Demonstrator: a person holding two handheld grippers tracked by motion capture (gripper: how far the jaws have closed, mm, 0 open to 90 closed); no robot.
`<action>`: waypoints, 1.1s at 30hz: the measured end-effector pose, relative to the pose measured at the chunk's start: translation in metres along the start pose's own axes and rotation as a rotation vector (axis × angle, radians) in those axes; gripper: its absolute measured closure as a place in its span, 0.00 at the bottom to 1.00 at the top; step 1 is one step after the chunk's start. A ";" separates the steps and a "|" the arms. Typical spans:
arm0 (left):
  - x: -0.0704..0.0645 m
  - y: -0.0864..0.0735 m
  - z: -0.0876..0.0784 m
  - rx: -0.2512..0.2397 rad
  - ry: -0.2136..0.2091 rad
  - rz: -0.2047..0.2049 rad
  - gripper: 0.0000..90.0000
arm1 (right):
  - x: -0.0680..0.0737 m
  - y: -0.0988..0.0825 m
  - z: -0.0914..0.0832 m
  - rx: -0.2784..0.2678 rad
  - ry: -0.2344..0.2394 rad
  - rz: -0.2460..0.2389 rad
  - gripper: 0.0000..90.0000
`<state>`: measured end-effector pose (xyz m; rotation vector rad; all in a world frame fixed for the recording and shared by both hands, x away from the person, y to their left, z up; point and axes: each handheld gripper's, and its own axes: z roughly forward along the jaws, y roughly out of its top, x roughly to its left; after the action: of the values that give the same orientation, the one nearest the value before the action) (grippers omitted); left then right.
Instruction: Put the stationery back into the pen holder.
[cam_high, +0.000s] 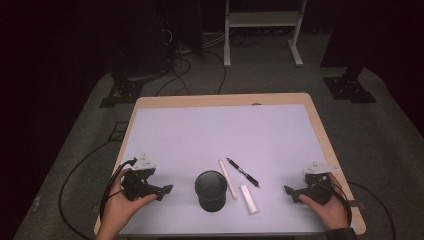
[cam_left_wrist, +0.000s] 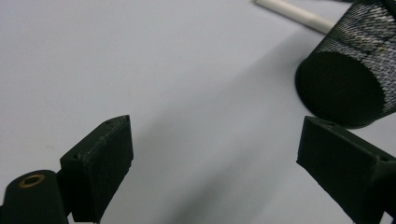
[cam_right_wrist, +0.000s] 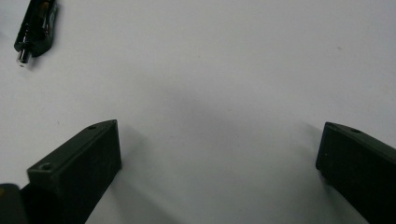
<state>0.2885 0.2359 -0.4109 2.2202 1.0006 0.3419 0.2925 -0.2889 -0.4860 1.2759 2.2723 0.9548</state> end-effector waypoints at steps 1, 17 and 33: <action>0.002 -0.002 0.001 -0.001 0.007 -0.005 0.11 | 0.000 0.000 0.000 0.000 0.000 0.001 0.00; 0.017 -0.032 0.014 0.030 0.090 -0.043 0.11 | 0.000 0.000 0.000 0.000 0.000 0.000 0.00; 0.024 -0.050 0.028 0.037 0.146 -0.029 0.11 | 0.000 0.002 0.000 0.014 -0.003 0.003 0.00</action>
<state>0.2900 0.2647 -0.4654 2.2367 1.1235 0.4814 0.2934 -0.2878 -0.4846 1.2864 2.2795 0.9389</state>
